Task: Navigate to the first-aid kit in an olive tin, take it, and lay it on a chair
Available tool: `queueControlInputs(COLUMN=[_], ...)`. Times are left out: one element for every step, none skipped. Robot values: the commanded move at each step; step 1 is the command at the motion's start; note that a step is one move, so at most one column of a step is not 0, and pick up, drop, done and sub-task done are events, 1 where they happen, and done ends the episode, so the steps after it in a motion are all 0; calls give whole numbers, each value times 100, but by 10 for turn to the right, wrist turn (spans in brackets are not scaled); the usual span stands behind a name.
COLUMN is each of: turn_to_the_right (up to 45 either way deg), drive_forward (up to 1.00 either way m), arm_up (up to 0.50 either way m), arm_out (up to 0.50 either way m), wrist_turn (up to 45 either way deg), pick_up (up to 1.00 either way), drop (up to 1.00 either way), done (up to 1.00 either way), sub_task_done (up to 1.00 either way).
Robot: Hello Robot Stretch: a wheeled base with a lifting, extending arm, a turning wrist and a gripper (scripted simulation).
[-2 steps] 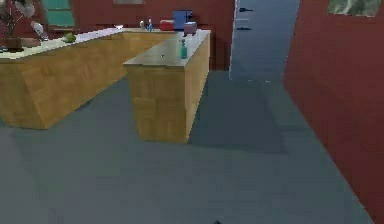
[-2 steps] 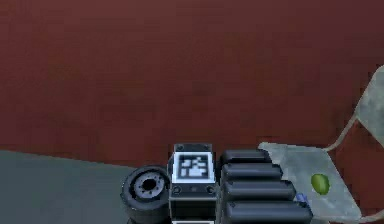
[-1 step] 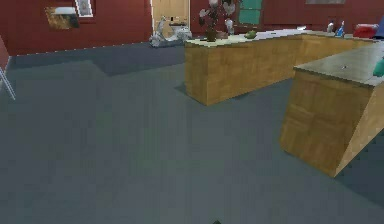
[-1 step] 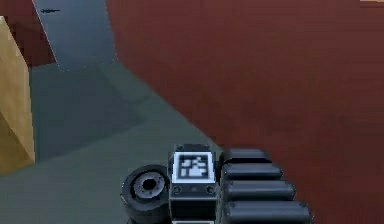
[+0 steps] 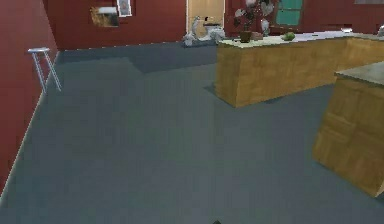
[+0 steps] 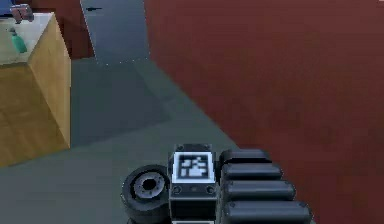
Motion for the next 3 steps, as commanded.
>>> queueControlInputs(turn_to_the_right=[0, -30, 0], drive_forward=[60, 0, 100], arm_up=[0, 0, 0], arm_out=[0, 0, 0], wrist_turn=[0, 0, 0], pick_up=[0, 0, 0], drop=[0, 0, 0], done=[0, 0, 0], sub_task_done=[0, 0, 0])
